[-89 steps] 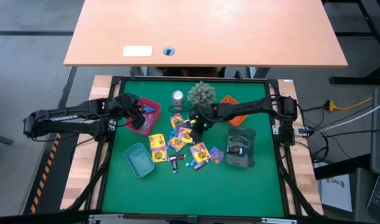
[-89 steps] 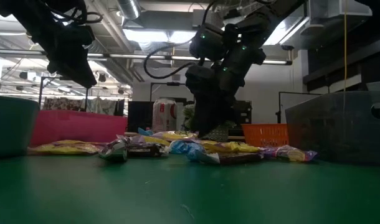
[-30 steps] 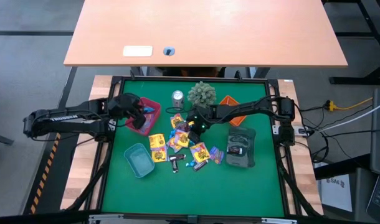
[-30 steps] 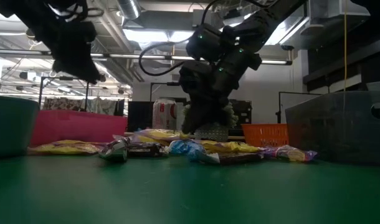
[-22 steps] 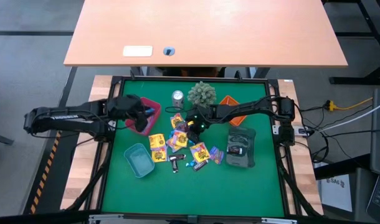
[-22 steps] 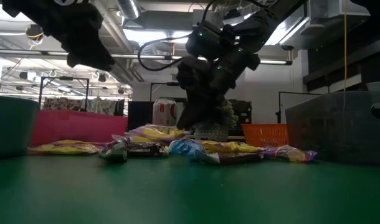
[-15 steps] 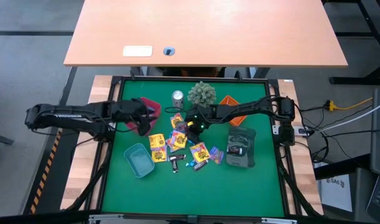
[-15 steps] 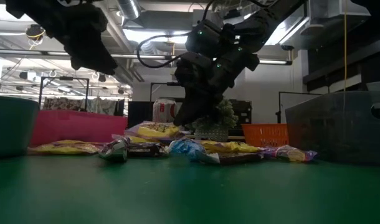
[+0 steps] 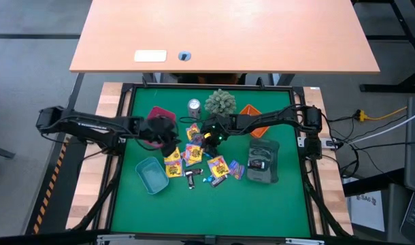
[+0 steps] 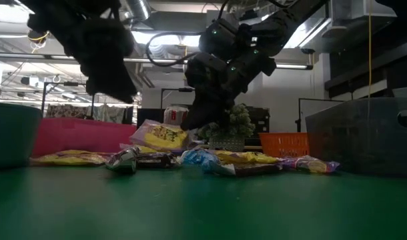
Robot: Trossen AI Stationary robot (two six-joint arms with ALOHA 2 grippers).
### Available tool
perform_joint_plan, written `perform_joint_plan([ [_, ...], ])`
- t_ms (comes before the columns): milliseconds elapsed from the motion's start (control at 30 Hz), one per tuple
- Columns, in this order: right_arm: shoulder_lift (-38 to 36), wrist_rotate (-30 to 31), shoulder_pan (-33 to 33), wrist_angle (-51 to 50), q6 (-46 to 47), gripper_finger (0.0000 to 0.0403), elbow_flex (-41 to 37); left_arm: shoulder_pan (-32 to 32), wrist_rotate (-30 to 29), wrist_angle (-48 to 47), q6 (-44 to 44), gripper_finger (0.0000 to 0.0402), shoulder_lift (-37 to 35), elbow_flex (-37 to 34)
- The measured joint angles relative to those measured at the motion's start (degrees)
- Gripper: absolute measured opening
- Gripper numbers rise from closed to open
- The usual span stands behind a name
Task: Sort candy
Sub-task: Put the yellow candy into the blue transparent bin
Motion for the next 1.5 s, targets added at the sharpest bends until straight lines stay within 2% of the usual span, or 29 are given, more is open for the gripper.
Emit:
perform_joint_plan([
  [400,-0.02,0.00,0.00,0.04,-1.39,0.0000,0.00,0.00,5.31,6.68,-3.54,0.0155,9.24,0.00],
  [600,-0.02,0.00,-0.01,0.71,-1.59,0.0000,0.00,0.00,5.82,8.72,-4.78,0.0155,12.06,0.00],
  [1033,-0.04,-0.02,0.00,3.16,-1.61,0.0000,0.00,-2.19,6.01,13.82,-4.34,0.0155,15.27,0.00],
  [1500,-0.04,0.00,0.00,5.13,-1.63,0.0000,0.00,-2.67,5.79,14.85,-4.27,0.0147,16.57,0.00],
])
